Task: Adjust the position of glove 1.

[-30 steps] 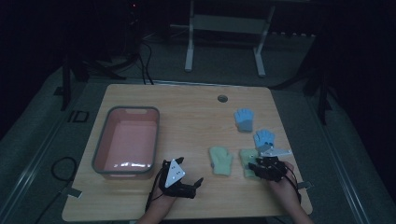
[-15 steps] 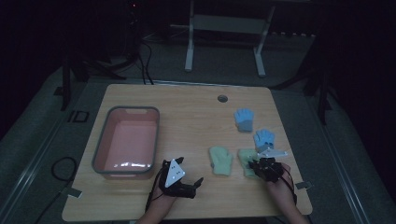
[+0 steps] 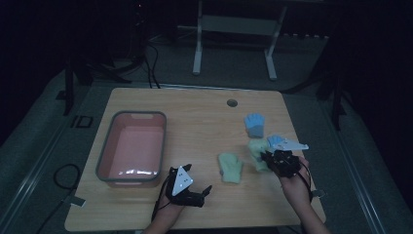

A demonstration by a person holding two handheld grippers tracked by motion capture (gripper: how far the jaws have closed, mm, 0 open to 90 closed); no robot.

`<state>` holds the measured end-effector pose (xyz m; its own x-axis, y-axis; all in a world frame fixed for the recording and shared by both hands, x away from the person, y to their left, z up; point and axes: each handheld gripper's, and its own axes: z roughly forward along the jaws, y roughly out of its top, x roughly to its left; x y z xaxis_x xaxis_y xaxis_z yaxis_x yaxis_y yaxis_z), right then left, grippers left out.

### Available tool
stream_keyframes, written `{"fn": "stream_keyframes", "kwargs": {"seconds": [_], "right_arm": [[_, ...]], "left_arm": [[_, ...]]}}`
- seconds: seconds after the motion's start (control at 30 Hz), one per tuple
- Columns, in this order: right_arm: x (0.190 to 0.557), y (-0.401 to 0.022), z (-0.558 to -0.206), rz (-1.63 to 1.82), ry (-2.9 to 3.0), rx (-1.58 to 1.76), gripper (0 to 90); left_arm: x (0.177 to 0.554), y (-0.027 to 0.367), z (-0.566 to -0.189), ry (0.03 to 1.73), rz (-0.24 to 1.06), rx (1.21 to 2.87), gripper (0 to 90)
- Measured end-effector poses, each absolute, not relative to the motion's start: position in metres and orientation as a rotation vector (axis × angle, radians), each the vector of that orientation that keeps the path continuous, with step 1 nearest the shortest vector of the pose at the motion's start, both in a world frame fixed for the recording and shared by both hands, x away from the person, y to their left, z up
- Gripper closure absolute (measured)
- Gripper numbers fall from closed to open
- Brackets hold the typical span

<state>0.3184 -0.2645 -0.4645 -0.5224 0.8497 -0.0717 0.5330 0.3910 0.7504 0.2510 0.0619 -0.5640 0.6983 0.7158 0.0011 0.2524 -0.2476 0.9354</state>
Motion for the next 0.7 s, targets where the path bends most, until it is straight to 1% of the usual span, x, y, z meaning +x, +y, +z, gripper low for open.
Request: {"fn": "stream_keyframes", "kwargs": {"seconds": [0.03, 0.1, 0.2, 0.23, 0.3, 0.47, 0.7], "right_arm": [[0.318, -0.257, -0.454, 0.955, 2.204, 1.159, 83.3], [0.318, -0.249, -0.446, 0.966, 2.201, 1.143, 83.2], [0.318, -0.244, -0.443, 0.97, 2.205, 1.144, 83.2], [0.318, -0.233, -0.438, 0.981, 2.199, 1.15, 83.2], [0.317, -0.222, -0.435, 0.999, 2.189, 1.157, 83.3], [0.313, -0.2, -0.43, 1.068, 2.151, 1.194, 83.2], [0.308, -0.184, -0.435, 1.076, 2.124, 1.26, 83.3]], "left_arm": [[0.251, 0.062, -0.564, 0.766, 0.527, 1.812, 0.6], [0.251, 0.062, -0.564, 0.762, 0.533, 1.816, 0.6], [0.251, 0.062, -0.564, 0.762, 0.532, 1.816, 0.6], [0.251, 0.062, -0.564, 0.761, 0.533, 1.817, 0.6], [0.251, 0.061, -0.564, 0.763, 0.531, 1.813, 0.6], [0.25, 0.061, -0.564, 0.761, 0.534, 1.814, 0.6], [0.25, 0.061, -0.564, 0.756, 0.537, 1.817, 0.6]]}}
